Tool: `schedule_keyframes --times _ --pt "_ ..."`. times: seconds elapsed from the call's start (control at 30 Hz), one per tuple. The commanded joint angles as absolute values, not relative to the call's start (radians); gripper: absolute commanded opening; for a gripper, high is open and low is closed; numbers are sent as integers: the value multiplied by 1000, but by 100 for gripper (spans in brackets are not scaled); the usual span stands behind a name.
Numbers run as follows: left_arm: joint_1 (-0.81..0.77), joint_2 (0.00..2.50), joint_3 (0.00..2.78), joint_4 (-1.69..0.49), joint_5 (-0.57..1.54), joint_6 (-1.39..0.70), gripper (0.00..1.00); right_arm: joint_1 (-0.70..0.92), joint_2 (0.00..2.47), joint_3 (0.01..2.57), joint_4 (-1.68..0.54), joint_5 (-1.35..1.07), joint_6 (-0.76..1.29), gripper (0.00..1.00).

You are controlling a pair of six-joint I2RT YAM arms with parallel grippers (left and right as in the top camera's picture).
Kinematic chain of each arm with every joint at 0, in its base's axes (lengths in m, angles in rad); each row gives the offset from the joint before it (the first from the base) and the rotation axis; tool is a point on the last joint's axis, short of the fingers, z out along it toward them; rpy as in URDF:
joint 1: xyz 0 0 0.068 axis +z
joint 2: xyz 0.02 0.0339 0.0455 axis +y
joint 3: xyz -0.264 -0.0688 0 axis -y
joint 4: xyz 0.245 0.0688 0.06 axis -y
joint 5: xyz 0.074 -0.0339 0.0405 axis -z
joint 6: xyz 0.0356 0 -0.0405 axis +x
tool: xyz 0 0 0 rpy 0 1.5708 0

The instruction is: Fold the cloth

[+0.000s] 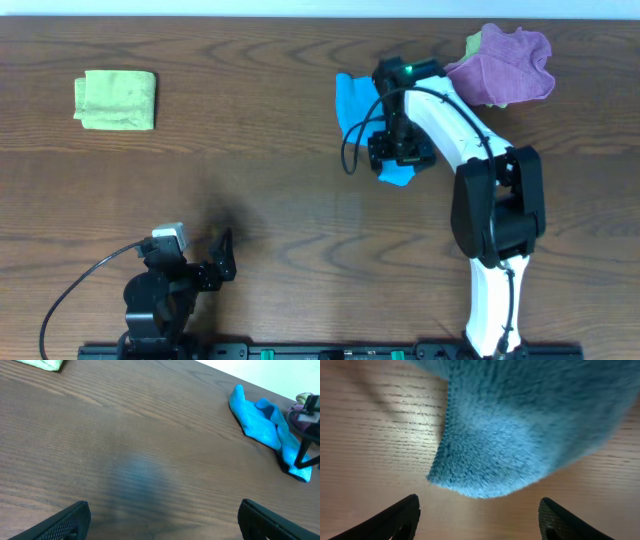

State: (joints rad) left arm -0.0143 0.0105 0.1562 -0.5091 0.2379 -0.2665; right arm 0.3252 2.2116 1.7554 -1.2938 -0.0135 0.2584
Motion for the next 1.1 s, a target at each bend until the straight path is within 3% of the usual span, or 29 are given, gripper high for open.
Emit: schedule_keyframes --times 0.0,0.4,0.57,0.73,0.83,0.87,1.07 --pt "-12 6 143 -515 263 -278 95 346 2211 1719 -1261 -35 253 75" --pt "-12 6 143 -515 263 -278 95 354 2211 1649 -1118 -18 257 65" --pt "-12 6 143 -515 263 -278 95 353 2211 1644 -1099 13 257 53" --pt "-12 6 143 -515 263 -278 95 353 2211 1632 -1092 19 257 32" --pt "-12 6 143 -515 263 -278 95 353 2211 1631 -1092 20 257 5" --pt "-12 6 143 -515 263 -278 95 353 2210 1633 -1092 22 257 1" --pt "-12 6 143 -516 261 -277 95 373 2170 1672 -1138 -47 227 1"
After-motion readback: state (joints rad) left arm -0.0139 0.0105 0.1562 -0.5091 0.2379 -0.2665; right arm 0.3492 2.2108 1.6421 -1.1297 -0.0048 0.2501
